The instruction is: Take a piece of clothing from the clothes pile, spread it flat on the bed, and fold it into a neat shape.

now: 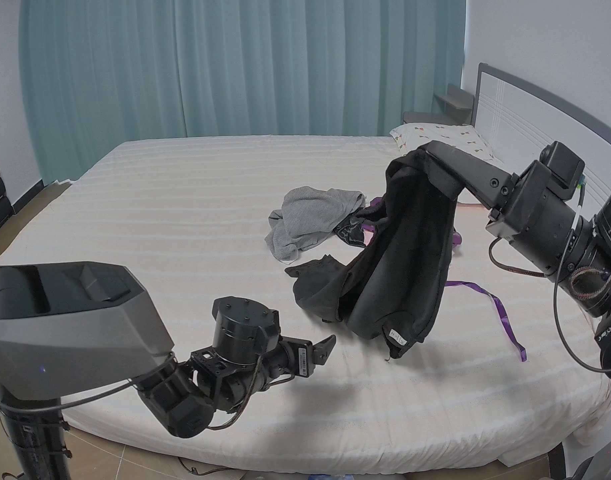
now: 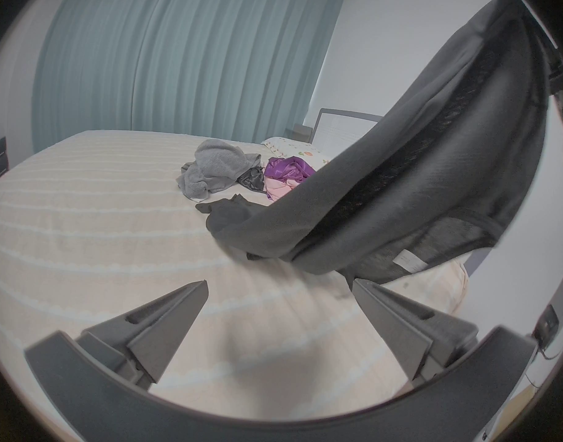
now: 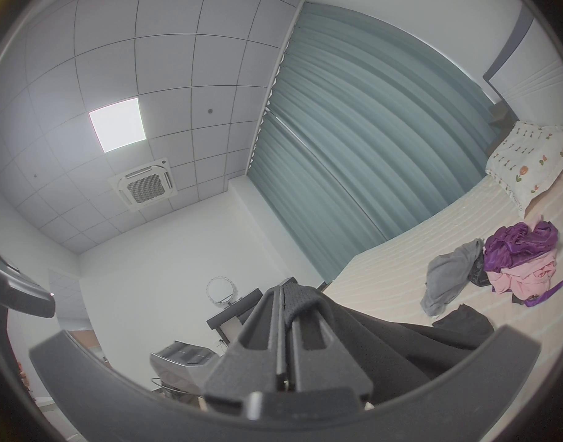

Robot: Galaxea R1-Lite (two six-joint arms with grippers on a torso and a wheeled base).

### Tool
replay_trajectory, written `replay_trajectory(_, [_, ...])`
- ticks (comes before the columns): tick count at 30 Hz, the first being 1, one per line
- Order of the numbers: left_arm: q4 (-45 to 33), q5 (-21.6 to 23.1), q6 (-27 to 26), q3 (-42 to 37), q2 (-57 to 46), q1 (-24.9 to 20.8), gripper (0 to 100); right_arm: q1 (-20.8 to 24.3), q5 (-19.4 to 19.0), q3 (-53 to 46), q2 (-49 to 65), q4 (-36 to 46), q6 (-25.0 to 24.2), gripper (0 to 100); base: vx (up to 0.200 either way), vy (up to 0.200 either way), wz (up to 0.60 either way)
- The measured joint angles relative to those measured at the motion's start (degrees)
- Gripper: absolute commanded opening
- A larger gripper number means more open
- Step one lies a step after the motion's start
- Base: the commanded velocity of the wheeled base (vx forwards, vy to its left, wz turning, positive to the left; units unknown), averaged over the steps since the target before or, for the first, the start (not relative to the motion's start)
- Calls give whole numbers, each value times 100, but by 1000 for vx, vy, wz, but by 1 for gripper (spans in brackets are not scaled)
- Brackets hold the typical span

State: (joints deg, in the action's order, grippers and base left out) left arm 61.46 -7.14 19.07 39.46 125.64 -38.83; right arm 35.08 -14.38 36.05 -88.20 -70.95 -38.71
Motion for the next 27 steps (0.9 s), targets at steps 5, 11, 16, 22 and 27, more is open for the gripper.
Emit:
replay_trajectory(5, [22, -104, 110, 561, 422, -37, 100, 190, 13, -16, 132, -21, 48, 0, 0, 0, 0])
replay_trajectory(11, [212, -413, 156, 1180, 901, -9, 100, 304, -4, -105, 269, -35, 118, 0, 0, 0, 0])
replay_trajectory(16, [261, -446, 182, 1512, 1133, 74, 100, 369, -20, -177, 416, -55, 140, 0, 0, 0, 0])
replay_trajectory(22, [195, -566, 222, 1899, 1453, 391, 100, 347, -34, -135, 571, -106, 151, 0, 0, 0, 0])
replay_trajectory(27, [-29, -1014, 219, 2313, 1755, 579, 100, 79, -50, 30, 631, -106, 123, 0, 0, 0, 0])
